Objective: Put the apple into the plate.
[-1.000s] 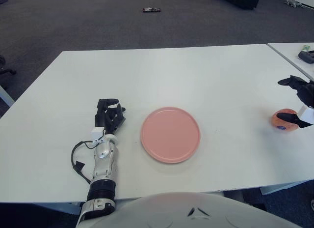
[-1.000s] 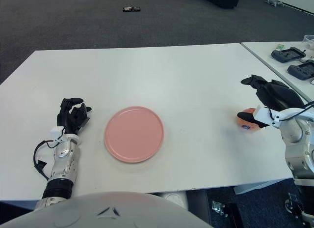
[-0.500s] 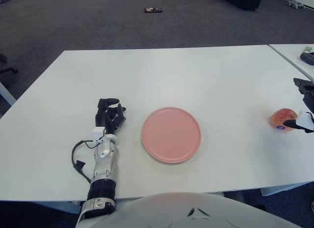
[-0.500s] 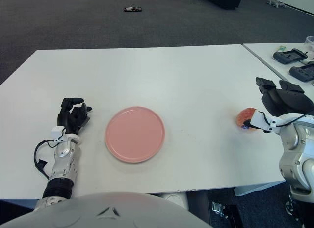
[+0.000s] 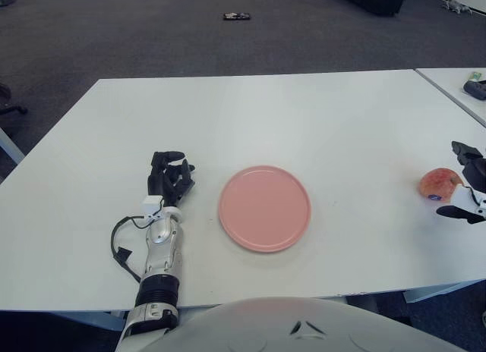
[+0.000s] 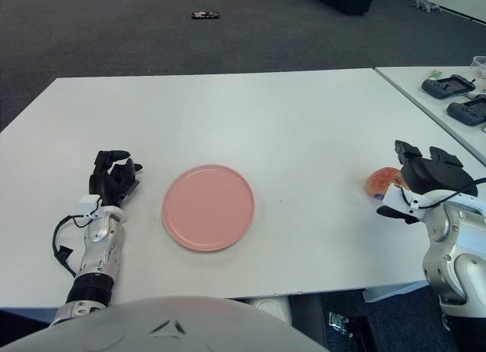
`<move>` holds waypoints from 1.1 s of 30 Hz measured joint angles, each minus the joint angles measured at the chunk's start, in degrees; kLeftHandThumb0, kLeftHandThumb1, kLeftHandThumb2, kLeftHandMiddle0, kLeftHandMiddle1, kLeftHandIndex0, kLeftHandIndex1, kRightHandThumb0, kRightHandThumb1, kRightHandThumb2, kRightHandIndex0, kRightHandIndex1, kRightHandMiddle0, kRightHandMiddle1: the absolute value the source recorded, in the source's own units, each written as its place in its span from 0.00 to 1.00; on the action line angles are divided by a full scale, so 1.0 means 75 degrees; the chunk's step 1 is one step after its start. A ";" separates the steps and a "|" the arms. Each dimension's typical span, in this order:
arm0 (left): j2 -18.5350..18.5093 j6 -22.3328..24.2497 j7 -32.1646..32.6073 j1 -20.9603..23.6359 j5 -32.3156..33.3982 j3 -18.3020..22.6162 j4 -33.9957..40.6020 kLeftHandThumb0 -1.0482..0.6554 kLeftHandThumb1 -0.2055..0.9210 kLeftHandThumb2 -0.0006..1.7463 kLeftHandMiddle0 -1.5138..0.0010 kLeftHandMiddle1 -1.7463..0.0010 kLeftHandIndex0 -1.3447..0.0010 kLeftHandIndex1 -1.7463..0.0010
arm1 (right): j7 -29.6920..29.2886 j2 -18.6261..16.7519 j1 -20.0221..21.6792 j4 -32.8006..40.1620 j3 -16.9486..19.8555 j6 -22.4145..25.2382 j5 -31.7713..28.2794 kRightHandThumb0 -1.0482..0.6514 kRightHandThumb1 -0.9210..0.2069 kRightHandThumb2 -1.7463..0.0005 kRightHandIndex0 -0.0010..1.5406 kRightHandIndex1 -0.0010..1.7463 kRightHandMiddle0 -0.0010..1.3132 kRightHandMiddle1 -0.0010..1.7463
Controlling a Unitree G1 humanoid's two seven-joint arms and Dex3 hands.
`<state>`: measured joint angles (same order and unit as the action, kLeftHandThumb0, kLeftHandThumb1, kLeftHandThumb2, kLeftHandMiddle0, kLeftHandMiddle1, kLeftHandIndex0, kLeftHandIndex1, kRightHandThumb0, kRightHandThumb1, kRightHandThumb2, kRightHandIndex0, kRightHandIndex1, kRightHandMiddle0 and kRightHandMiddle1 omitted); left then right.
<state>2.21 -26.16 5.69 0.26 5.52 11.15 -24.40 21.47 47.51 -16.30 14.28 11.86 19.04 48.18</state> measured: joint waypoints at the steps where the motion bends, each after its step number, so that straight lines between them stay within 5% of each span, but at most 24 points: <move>1: 0.0002 0.0019 0.0000 0.0000 0.0000 -0.0003 0.0010 0.40 0.86 0.43 0.68 0.13 0.78 0.00 | 0.0010 0.0000 0.0000 -0.0106 -0.0046 -0.0042 -0.0028 0.08 0.46 0.66 0.00 0.00 0.00 0.00; 7: 0.0010 0.0139 0.0001 -0.0002 0.0006 0.0010 0.0049 0.40 0.86 0.43 0.68 0.14 0.79 0.00 | 0.0061 0.0019 0.0197 -0.0692 -0.0237 -0.0351 -0.0264 0.07 0.44 0.66 0.00 0.00 0.00 0.00; 19: 0.0096 0.0211 0.0005 -0.0048 0.0071 0.0016 0.0184 0.40 0.86 0.43 0.68 0.14 0.79 0.00 | -0.1009 0.0055 0.2202 -0.4207 -0.1199 -0.1779 -0.0815 0.11 0.46 0.66 0.00 0.00 0.00 0.00; 33: 0.0110 0.0176 0.0007 -0.0051 0.0069 0.0010 0.0192 0.40 0.84 0.45 0.68 0.15 0.78 0.00 | -0.2237 0.0178 0.4432 -0.7603 -0.2600 -0.3109 -0.0774 0.00 0.22 0.81 0.00 0.00 0.00 0.00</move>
<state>3.03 -24.84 5.74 -0.13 6.04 11.22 -22.97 4.70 48.84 16.93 -42.75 -7.63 -4.28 42.37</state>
